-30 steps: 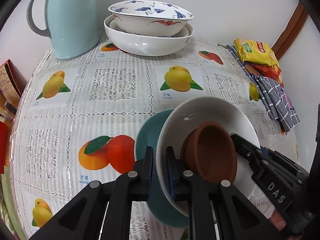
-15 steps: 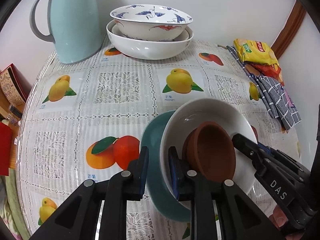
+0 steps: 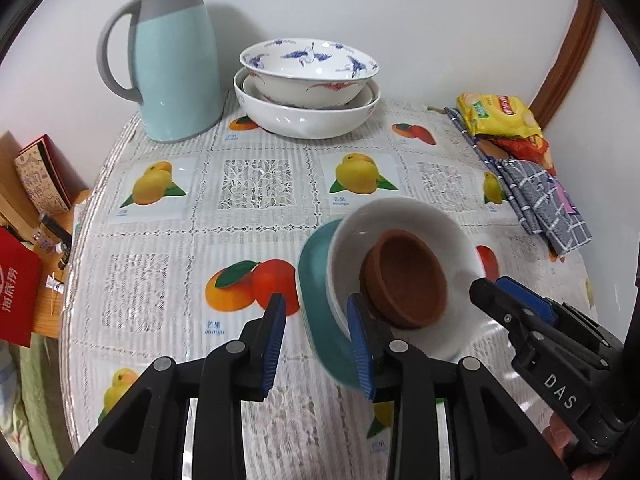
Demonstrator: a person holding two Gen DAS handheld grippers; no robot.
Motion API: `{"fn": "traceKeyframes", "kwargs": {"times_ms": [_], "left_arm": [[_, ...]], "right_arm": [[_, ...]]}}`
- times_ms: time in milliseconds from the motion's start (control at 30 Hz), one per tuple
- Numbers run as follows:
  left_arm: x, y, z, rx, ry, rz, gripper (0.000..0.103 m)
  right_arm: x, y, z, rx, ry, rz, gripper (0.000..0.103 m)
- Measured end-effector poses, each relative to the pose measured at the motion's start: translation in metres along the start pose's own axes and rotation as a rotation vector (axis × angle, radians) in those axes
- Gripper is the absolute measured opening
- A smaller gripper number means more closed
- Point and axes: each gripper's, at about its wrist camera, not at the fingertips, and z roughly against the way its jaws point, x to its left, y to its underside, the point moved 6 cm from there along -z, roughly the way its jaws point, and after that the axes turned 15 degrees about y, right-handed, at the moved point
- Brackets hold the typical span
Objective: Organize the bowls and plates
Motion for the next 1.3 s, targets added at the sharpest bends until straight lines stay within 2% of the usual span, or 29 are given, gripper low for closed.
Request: {"fn": "traceKeyframes", "kwargs": {"times_ms": [167,267,333,367,433,600,733,900,1067,1100,1167,1300], "left_arm": [[-0.013,0.011,0.022,-0.027,0.017,-0.016,0.03],[-0.023,0.019,0.035,-0.049,0.033,-0.019,0.031],[-0.032,0.024,0.044,-0.069,0.038,-0.026,0.041],[-0.035,0.027,0.049,-0.081,0.04,-0.029,0.05],[-0.045,0.032,0.06,-0.112,0.045,-0.044,0.055],[-0.065,0.048,0.082,-0.166,0.043,-0.072,0.066],[-0.078,0.061,0.097,-0.197,0.022,-0.097,0.066],[-0.094,0.076,0.111,-0.211,0.009,-0.119,0.066],[-0.11,0.092,0.125,-0.238,0.011,-0.144,0.067],[-0.113,0.095,0.127,-0.241,0.014,-0.148,0.068],[-0.117,0.101,0.131,-0.247,0.006,-0.151,0.075],[-0.124,0.112,0.142,-0.272,-0.01,-0.155,0.082]], "right_arm": [[-0.008,0.015,0.029,-0.032,-0.001,-0.008,0.048],[-0.016,0.026,0.051,-0.064,0.021,-0.007,0.05],[-0.024,0.033,0.068,-0.089,0.042,-0.012,0.054],[-0.027,0.037,0.074,-0.098,0.045,-0.019,0.061],[-0.037,0.044,0.09,-0.127,0.05,-0.042,0.072],[-0.06,0.056,0.124,-0.185,0.121,-0.062,0.073],[-0.076,0.069,0.154,-0.23,0.132,-0.06,0.073],[-0.087,0.085,0.182,-0.266,0.223,-0.024,0.076],[-0.095,0.101,0.196,-0.271,0.211,-0.037,0.077],[-0.098,0.106,0.199,-0.275,0.218,-0.042,0.079],[-0.101,0.112,0.203,-0.287,0.222,-0.051,0.09],[-0.11,0.125,0.217,-0.32,0.235,-0.059,0.095]]}}
